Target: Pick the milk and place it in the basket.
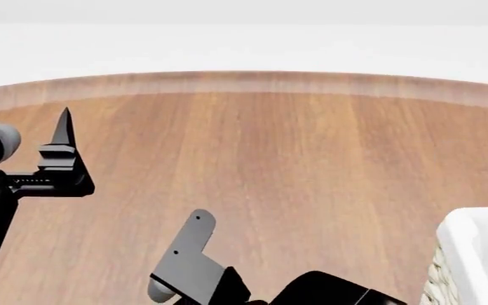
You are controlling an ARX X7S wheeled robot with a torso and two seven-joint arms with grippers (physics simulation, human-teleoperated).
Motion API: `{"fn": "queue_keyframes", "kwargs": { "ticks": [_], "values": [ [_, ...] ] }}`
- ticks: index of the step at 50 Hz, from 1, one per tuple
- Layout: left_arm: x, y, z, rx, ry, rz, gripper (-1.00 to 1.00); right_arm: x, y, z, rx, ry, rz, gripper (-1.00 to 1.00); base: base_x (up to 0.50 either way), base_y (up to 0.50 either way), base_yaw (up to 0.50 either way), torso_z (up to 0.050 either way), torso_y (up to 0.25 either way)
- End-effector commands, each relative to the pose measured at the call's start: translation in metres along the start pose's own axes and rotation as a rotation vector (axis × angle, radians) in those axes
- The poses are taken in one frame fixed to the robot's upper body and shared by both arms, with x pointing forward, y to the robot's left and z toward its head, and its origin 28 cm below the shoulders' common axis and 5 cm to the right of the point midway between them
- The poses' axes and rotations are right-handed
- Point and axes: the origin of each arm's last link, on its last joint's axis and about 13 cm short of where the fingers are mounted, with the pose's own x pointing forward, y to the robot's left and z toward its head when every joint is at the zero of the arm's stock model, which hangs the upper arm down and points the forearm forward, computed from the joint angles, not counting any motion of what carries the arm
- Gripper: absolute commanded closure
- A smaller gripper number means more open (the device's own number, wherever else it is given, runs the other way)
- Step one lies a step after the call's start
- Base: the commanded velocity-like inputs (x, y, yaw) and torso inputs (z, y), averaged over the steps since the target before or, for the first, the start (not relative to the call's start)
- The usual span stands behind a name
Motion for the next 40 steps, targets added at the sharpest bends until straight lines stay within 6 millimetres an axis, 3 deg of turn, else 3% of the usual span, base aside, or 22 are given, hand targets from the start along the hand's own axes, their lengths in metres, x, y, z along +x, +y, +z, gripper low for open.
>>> {"fn": "queue_keyframes", "kwargs": {
  "ticks": [1,28,40],
  "values": [
    [0.0,-0.001,-0.001,0.0,0.002,-0.003,-1.0,0.015,-0.014,0.003,-0.021,-0.007,0.04,-1.0,0.0,0.0,0.0,0.0,0.0],
    [-0.001,-0.001,-0.001,0.0,0.001,-0.011,-1.0,0.055,-0.041,-0.005,-0.006,-0.042,0.16,-1.0,0.0,0.0,0.0,0.0,0.0],
    [-0.001,-0.001,-0.003,-0.001,0.004,-0.013,-1.0,0.067,-0.042,-0.008,-0.001,-0.046,0.223,-1.0,0.0,0.0,0.0,0.0,0.0]
  ]
}}
